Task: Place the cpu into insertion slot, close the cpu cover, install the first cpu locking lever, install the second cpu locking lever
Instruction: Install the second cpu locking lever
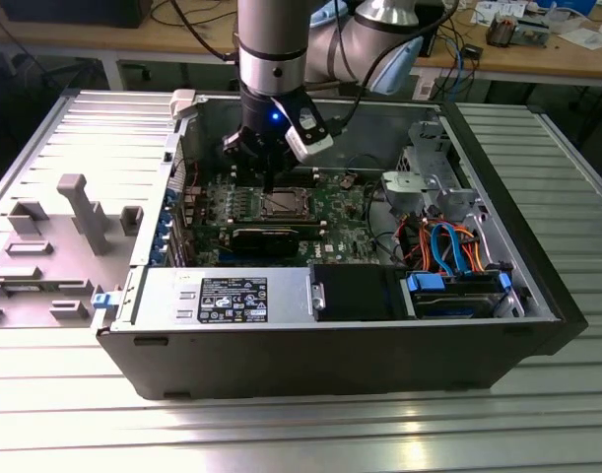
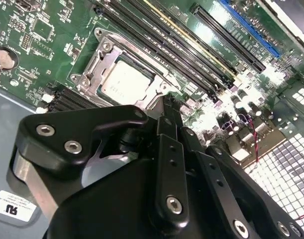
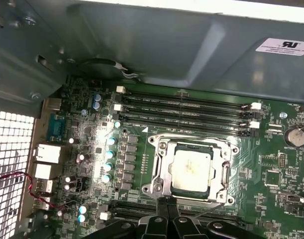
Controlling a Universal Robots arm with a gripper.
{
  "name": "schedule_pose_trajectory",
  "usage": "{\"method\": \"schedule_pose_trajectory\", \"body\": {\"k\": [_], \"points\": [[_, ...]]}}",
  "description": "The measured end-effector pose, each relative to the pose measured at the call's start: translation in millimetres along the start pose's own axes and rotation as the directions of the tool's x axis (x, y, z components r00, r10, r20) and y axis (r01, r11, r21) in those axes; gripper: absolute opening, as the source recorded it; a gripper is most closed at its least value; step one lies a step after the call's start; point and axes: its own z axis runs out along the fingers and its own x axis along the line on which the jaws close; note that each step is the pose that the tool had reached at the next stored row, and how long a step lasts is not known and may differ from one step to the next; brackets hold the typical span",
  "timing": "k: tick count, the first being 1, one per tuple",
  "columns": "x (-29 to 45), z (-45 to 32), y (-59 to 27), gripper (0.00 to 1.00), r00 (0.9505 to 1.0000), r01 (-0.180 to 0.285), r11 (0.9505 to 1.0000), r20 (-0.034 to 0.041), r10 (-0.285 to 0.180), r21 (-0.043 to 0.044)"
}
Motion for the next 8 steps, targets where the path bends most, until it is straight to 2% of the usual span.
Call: {"method": "schedule_pose_trajectory", "body": {"k": [3, 8], "points": [[0.2, -0.5, -8.2, 0.11, 1.0000, 0.000, 1.0000, -0.0041, 0.000, -0.0005], [-5.9, -0.5, -9.4, 0.11, 1.0000, -0.001, 1.0000, -0.0077, 0.001, -0.0002]]}}
